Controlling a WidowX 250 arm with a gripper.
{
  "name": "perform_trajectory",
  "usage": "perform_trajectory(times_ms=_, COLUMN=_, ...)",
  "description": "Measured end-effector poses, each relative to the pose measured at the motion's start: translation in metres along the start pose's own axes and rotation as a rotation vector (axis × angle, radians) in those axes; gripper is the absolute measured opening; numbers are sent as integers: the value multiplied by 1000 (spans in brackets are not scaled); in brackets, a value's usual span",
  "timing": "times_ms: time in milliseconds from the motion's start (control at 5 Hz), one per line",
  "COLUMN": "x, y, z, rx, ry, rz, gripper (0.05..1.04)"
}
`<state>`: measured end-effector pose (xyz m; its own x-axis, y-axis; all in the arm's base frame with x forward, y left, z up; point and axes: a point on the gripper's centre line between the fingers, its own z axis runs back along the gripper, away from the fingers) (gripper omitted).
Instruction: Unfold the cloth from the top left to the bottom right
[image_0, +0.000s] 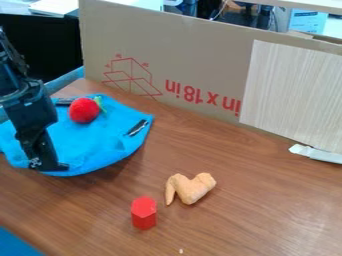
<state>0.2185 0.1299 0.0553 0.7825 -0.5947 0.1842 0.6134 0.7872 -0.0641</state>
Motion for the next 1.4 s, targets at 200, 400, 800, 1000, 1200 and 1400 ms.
perform_trajectory(times_ms=200, x=-2, y=-8, z=-1, rx=-37, ry=8, rz=26, gripper=54)
perform_trajectory(times_ms=400, x=-5, y=-15, z=-3, rx=-47, ry=13, rz=50, gripper=54)
perform_trajectory(times_ms=800, x=-9, y=-22, z=-19, rx=-58, ry=53, rz=149, gripper=77)
perform_trajectory(times_ms=1000, x=-10, y=-23, z=-16, rx=-74, ry=64, rz=156, gripper=235)
perform_trajectory(times_ms=1200, x=-5, y=-19, z=-6, rx=-103, ry=48, rz=146, gripper=542)
perform_trajectory(times_ms=1400, x=6, y=-13, z=14, rx=-158, ry=18, rz=127, gripper=796)
